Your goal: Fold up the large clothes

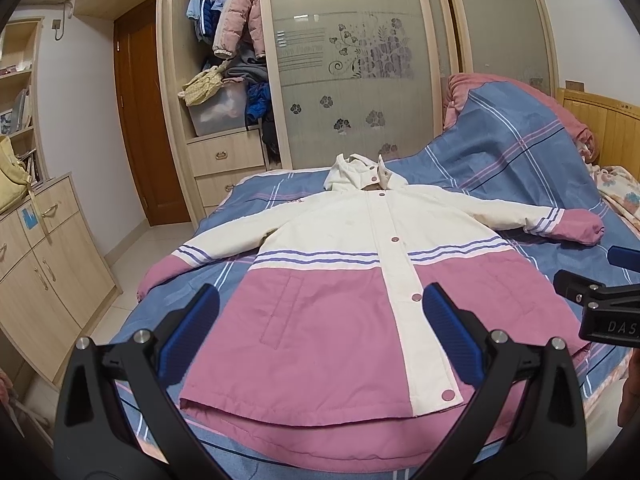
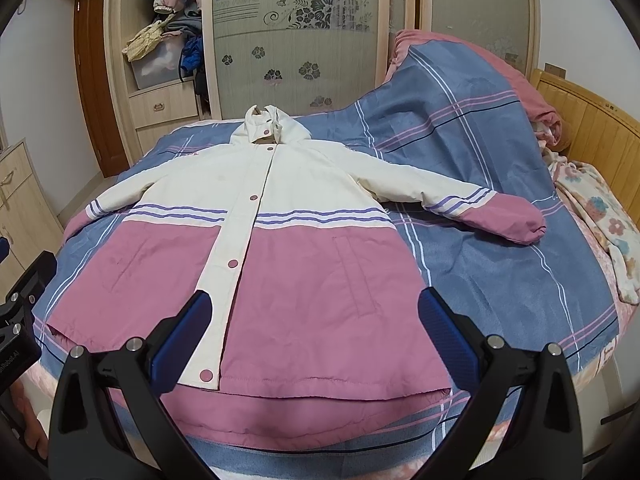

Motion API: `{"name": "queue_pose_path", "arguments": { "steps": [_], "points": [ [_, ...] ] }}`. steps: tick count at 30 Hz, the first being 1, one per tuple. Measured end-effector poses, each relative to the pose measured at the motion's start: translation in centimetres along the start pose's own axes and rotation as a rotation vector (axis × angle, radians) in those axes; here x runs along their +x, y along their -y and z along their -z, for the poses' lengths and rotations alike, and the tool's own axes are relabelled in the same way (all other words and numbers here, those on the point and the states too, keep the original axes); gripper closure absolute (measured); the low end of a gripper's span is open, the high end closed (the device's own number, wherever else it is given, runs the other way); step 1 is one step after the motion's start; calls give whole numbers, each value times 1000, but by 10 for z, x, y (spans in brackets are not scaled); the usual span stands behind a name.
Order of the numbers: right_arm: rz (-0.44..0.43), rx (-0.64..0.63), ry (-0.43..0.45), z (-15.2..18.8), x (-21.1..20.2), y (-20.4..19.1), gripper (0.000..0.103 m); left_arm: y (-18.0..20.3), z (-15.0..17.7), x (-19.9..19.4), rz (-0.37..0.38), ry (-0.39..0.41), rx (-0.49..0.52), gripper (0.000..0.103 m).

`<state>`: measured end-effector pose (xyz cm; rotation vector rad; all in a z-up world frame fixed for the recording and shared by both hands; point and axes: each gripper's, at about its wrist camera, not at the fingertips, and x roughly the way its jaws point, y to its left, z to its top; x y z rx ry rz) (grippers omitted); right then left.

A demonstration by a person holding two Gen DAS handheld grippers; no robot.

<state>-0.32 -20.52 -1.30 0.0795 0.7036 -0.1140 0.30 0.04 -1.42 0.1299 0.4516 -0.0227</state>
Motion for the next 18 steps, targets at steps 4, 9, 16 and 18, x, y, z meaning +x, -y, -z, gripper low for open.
{"name": "queue_pose_path", "arguments": {
  "steps": [4, 9, 16, 18],
  "points": [
    [0, -1, -2, 0, 1, -1, 1, 2, 0, 1, 3, -2, 4, 2],
    [2, -1, -10, 0, 3, 0, 1, 1, 1, 1, 8, -4, 0, 2],
    [3, 4, -24, -1, 7, 0, 1, -2, 2, 4, 11, -9, -10, 2],
    [3, 4, -26, -1, 7, 0, 1, -1, 2, 4, 10, -12, -9, 2]
  ]
}}
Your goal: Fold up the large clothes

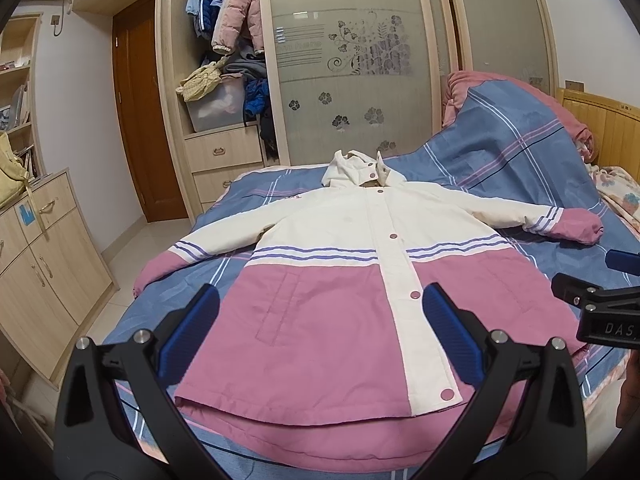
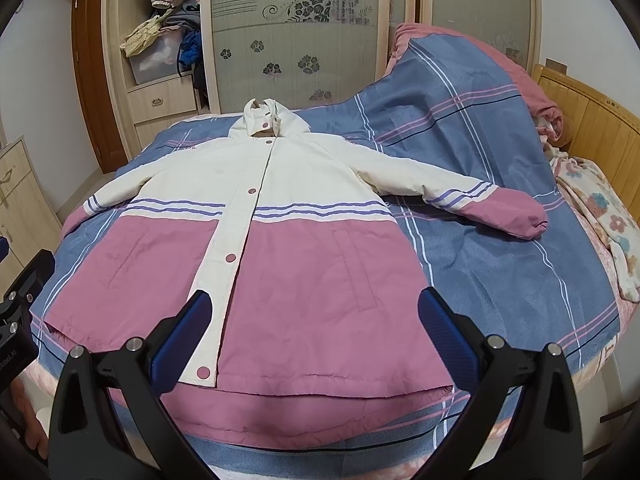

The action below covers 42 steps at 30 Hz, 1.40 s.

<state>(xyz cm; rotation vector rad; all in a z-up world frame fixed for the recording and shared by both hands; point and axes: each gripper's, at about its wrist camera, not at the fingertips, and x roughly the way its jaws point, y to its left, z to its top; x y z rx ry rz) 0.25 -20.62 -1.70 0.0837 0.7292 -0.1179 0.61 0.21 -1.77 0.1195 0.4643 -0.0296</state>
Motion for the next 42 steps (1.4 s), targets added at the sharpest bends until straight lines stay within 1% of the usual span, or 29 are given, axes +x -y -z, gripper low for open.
{"name": "queue_pose_path", "arguments": {
  "steps": [4, 8, 10, 12, 14, 17, 19, 21, 22, 23, 25, 26, 27, 28, 29, 30, 31, 32, 33, 34, 35, 36, 37, 39, 40, 42],
  "points": [
    [1, 0, -2, 0, 1, -1, 1, -3, -1, 3, 25, -11, -30, 2],
    [-2, -4, -6, 1, 5, 0, 1, -7, -1, 4, 57, 8, -59, 2],
    [0, -3, -9, 1, 9, 2, 1, -7, -1, 6, 45, 13, -53, 2],
    [2, -1, -19, 2, 15, 3, 1, -5, 0, 13, 14, 6, -44, 2],
    [-1, -1, -38, 0, 26, 5, 1, -4, 0, 27, 11, -25, -35, 2],
    [-14, -6, -42, -16, 42, 9, 1, -6, -13, 50, 40, -49, -37, 2],
    [-25, -24, -13, -42, 56, 13, 1, -11, -34, 75, 67, -53, -50, 2],
    [-7, -43, 26, -73, 73, 17, 1, -14, -67, 109, 92, -53, -47, 2],
    [7, -54, 40, -98, 91, 20, 1, -13, -80, 123, 100, -51, -43, 2],
    [6, -55, 40, -114, 106, 21, 1, -13, -96, 143, 110, -53, -35, 2],
    [-28, -44, -3, -149, 146, 23, 1, -10, -124, 184, 136, -64, -16, 2],
    [-60, -30, -40, -166, 170, 25, 1, -7, -142, 217, 152, -85, -9, 2],
    [-121, -5, -88, -188, 203, 28, 1, -6, -155, 247, 163, -111, -10, 2],
    [-168, 12, -113, -203, 224, 29, 1, -4, -164, 270, 172, -130, -13, 2],
    [-231, 45, -145, -224, 256, 31, 1, -3, -176, 298, 187, -148, -22, 2],
    [-284, 77, -173, -247, 289, 33, 1, -3, -192, 339, 222, -168, -39, 2],
    [-327, 104, -194, -268, 319, 34, 1, -4, -200, 362, 243, -174, -56, 2],
    [-368, 131, -209, -287, 344, 33, 1, -8, -212, 396, 269, -185, -93, 2],
    [-410, 167, -228, -312, 375, 33, 1, -11, -220, 420, 284, -196, -123, 2],
    [-430, 195, -239, -326, 396, 33, 1, -18, -230, 460, 312, -223, -193, 2],
    [-455, 234, -255, -344, 425, 34, 1, -25, -235, 487, 327, -243, -249, 2],
    [-474, 272, -261, -354, 441, 36, 1, -35, -239, 525, 354, -271, -344, 2],
    [-516, 344, -257, -366, 463, 39, 1, -41, -241, 546, 386, -281, -402, 2],
    [-625, 441, -233, -383, 493, 39, 1, -54, -245, 599, 509, -283, -552, 2],
    [-685, 466, -221, -397, 511, 39, 1, -58, -247, 617, 521, -278, -599, 2],
    [-754, 478, -167, -417, 533, 40, 1, -72, -247, 661, 538, -242, -710, 2]
  ]
}}
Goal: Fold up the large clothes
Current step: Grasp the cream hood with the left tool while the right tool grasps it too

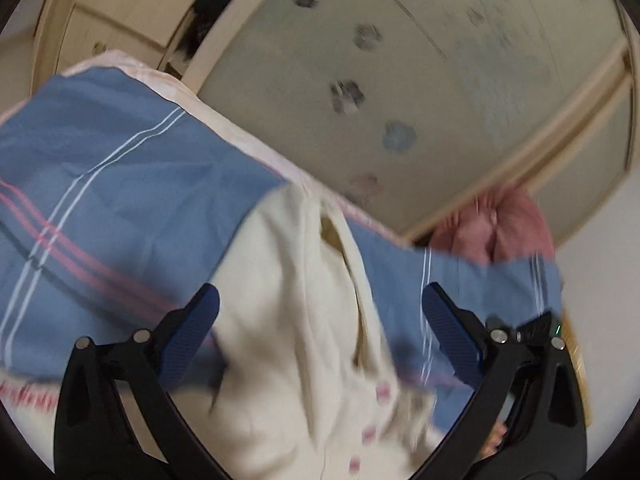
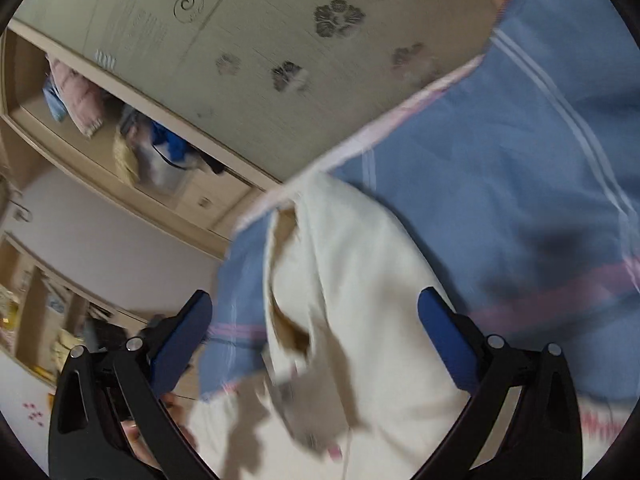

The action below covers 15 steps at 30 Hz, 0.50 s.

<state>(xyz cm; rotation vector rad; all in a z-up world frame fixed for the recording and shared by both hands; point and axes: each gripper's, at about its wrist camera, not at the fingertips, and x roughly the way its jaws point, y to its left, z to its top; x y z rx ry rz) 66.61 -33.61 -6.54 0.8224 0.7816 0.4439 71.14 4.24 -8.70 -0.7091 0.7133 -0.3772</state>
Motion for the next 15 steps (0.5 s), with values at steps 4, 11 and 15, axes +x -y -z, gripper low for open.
{"name": "queue_pose_path", "arguments": {
  "steps": [4, 11, 15],
  "points": [
    [-226, 11, 179, -25, 33, 50, 1, -61, 0, 51, 273, 15, -169, 2],
    [-286, 118, -11, -9, 87, 94, 1, -90, 19, 91, 304, -62, -208, 2],
    [-34, -4, -73, 1, 98, 75, 1, -71, 22, 102, 191, -111, -92, 2]
  ]
}}
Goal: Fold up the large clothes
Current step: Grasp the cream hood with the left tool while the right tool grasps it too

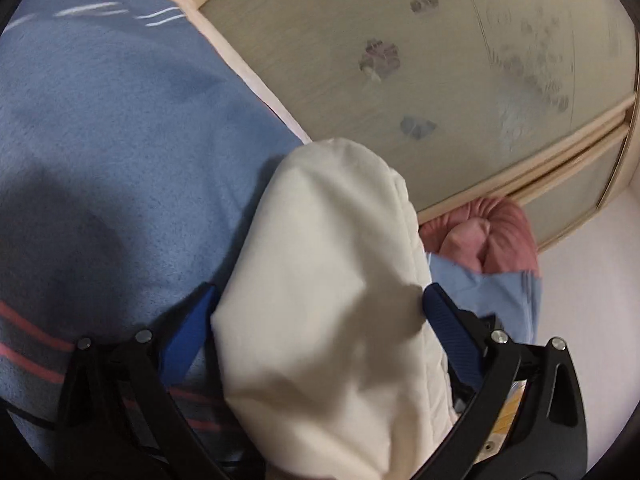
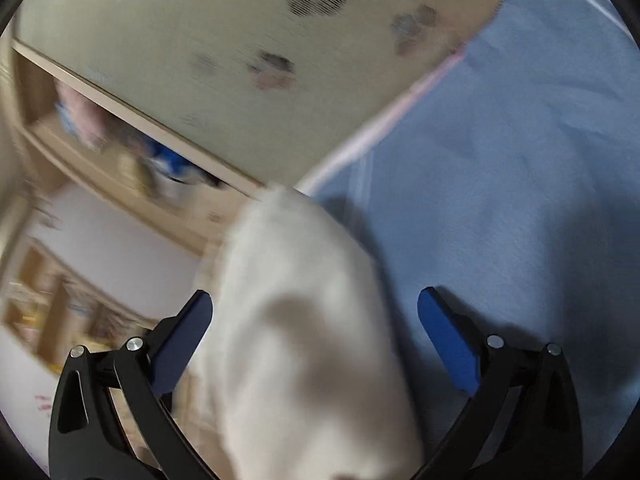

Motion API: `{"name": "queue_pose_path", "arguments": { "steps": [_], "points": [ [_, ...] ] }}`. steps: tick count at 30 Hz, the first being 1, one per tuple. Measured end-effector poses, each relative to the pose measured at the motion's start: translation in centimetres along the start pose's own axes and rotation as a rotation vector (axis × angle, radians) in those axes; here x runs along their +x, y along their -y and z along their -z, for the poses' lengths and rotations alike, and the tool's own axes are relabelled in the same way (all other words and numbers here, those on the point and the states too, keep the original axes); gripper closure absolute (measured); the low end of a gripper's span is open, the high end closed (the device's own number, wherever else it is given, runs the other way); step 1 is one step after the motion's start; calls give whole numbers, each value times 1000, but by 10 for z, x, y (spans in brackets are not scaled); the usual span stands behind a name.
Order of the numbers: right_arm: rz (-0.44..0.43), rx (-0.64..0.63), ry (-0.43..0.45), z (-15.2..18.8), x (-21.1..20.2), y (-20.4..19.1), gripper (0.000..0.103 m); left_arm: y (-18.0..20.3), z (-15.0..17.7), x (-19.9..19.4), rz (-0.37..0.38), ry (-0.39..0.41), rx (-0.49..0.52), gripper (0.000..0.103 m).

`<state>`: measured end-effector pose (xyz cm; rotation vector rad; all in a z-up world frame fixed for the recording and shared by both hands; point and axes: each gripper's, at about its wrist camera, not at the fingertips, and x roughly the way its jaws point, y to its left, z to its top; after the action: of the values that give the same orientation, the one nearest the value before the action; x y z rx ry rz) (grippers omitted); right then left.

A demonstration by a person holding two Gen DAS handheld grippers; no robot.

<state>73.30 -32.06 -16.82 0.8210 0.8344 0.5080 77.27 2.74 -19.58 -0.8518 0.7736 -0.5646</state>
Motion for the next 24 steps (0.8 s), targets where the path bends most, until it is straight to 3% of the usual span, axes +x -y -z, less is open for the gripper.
{"name": "queue_pose_path", "arguments": {
  "steps": [6, 11, 12, 14, 16, 17, 19, 22, 24],
  "points": [
    [55, -73, -58, -1, 16, -7, 1, -6, -3, 9, 23, -12, 7, 2],
    [-36, -133, -101, 7, 26, -22, 1, -3, 2, 4, 31, -22, 60, 5],
    [-14, -170, -108, 9, 30, -30, 2, -2, 3, 5, 19, -23, 75, 10],
    [37, -200, -112, 15, 37, -37, 12, 12, 7, 8, -65, -20, 149, 42],
    [72, -218, -104, 22, 38, -40, 27, 24, 11, 10, -147, -12, 217, 64],
    [77, -233, -97, 22, 38, -43, 41, 29, 12, 10, -168, -2, 243, 76],
    [86, -266, -79, 22, 44, -50, 62, 39, 16, 7, -199, 21, 298, 83],
    [116, -326, -40, 25, 44, -59, 73, 56, 20, 5, -262, 57, 390, 87],
    [120, -348, -4, 28, 36, -63, 75, 61, 23, 2, -288, 75, 431, 88]
  ]
}}
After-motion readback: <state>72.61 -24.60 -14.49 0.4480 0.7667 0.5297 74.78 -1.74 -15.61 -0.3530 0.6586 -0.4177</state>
